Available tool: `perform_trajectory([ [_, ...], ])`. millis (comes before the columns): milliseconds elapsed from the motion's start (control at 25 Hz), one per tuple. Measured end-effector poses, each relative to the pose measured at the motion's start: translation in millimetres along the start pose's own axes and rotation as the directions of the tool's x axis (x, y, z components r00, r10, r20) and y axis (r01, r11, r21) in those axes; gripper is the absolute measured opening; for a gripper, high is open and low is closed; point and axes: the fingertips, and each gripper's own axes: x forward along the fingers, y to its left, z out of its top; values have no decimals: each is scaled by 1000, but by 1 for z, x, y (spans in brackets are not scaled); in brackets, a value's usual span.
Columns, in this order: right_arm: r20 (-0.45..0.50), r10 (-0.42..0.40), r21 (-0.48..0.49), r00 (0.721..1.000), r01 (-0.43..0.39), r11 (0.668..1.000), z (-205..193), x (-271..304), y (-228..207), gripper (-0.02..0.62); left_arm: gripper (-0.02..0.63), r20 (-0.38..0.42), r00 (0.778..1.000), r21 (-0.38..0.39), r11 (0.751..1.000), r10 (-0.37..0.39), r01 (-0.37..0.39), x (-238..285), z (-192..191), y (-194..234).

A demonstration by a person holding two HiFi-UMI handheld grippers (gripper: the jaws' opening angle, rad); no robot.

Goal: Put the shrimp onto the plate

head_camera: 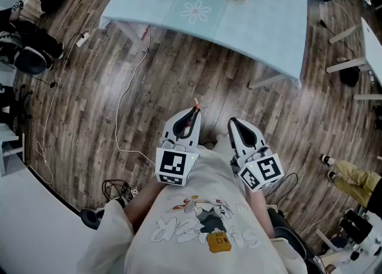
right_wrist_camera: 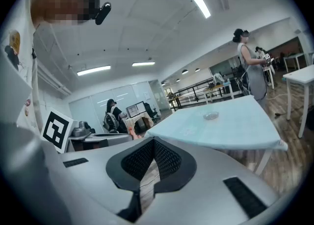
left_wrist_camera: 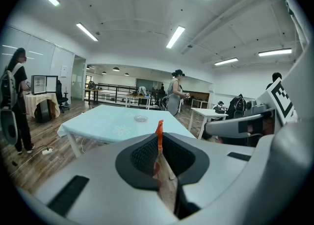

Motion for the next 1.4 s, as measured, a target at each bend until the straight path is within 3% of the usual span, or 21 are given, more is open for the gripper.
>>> perform_trajectory([
  [200, -13, -21, -58, 1000, 20, 998, 11, -65, -5, 23, 35, -15, 999, -57, 998, 31, -31, -28, 6, -57],
  [360, 39, -81, -9, 996, 81, 997, 20, -122, -36, 23, 35, -1, 1000, -59, 998, 20, -20, -19, 15, -117],
  [520, 89, -98, 58, 991, 93, 994, 25, -167, -71, 23, 35, 4, 1000, -52, 998, 20, -20, -4, 20, -167],
  [720, 94, -86, 20, 992, 84, 996, 25, -193, -97, 23, 35, -11, 999, -89, 995, 43, -43, 4, 19, -200],
  [1080, 45, -97, 40, 994, 95, 995, 20, -187, -133, 23, 35, -29, 998, -105, 992, 60, -63, 29, 29, -215],
  [1400, -19, -122, 32, 992, 123, 992, 28, -107, -165, 23, 35, -60, 996, -128, 990, 59, -67, 95, 36, -148],
])
